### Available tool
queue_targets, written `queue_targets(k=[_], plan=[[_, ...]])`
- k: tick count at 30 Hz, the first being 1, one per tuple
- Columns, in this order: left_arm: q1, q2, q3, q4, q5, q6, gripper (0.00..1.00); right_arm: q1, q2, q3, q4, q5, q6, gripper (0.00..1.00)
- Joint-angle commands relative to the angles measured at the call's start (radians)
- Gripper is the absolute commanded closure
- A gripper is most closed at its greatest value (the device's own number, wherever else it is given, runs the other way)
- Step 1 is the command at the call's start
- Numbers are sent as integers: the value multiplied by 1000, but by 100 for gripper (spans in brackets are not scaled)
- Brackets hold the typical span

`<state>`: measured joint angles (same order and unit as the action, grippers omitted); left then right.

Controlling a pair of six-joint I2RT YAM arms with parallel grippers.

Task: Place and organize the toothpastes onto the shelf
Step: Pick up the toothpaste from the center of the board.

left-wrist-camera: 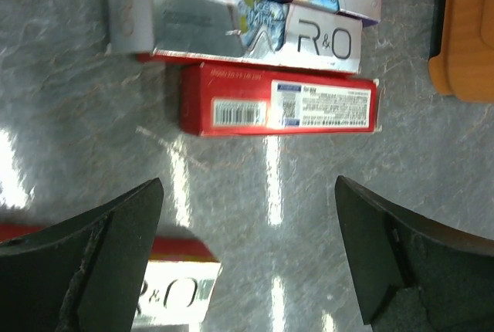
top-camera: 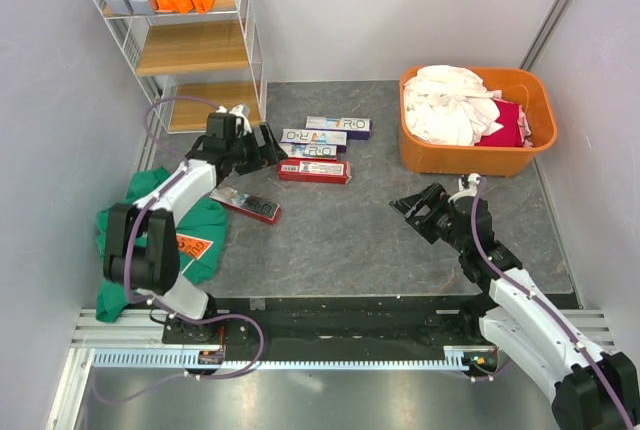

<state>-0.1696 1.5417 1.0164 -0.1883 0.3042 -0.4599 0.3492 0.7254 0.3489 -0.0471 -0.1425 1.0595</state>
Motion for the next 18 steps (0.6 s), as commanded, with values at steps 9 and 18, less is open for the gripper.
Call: queue_targets(k=[9, 18], plan=[[-53, 342, 269, -43, -73, -5, 14, -6, 9, -11, 10, -12, -26, 10], [-71, 472, 425, -25, -79, 27, 10, -7, 23, -8, 3, -16, -30, 10]])
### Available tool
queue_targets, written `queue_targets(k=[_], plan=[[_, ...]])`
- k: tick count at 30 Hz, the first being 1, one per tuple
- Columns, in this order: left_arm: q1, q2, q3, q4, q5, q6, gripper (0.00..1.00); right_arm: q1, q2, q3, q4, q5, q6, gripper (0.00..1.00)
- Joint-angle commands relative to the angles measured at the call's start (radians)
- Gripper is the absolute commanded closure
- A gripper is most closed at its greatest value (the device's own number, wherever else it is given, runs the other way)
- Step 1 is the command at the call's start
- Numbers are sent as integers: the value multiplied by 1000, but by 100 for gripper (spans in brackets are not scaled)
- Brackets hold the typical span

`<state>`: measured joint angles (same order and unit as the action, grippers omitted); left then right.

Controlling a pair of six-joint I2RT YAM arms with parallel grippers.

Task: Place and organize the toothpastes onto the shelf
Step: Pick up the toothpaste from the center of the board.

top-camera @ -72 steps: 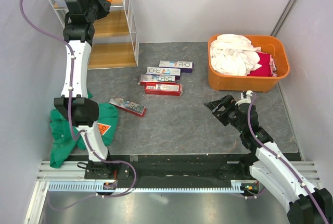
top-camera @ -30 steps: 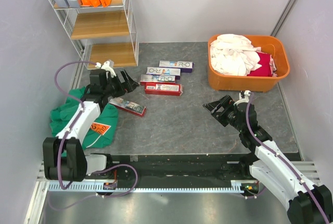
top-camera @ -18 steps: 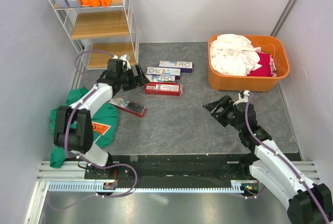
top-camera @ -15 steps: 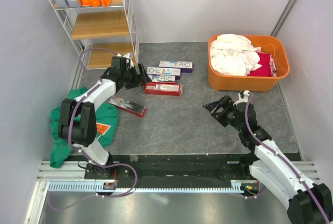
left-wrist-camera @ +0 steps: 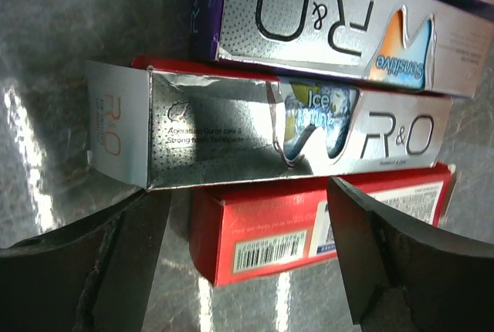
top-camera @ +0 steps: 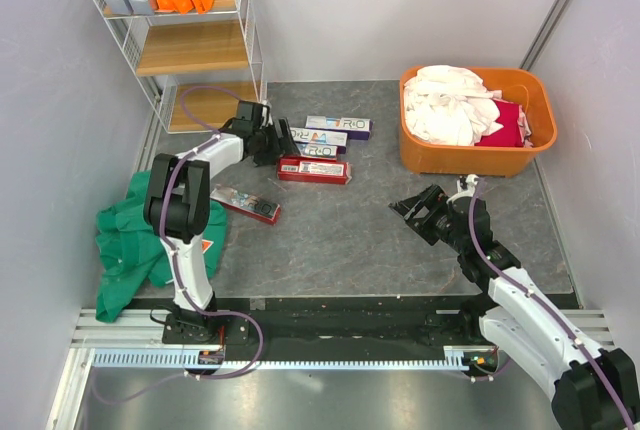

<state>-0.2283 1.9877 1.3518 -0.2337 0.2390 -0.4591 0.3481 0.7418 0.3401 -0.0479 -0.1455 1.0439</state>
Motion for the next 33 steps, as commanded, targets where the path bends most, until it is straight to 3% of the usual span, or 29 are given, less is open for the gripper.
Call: queue_targets(k=[1, 11, 24, 33], plan=[[-14, 40, 99, 20, -10, 34, 9, -6, 8, -1, 3, -12, -16, 10], [-60, 69, 98, 37, 66, 82, 9, -6, 37, 0, 3, -17, -19, 10], [-195, -194, -386, 229, 141, 11, 14, -6, 50, 7, 3, -25, -22, 10], [-327, -346, -502, 272, 79, -13, 14, -6, 68, 14, 5, -37, -22, 11]])
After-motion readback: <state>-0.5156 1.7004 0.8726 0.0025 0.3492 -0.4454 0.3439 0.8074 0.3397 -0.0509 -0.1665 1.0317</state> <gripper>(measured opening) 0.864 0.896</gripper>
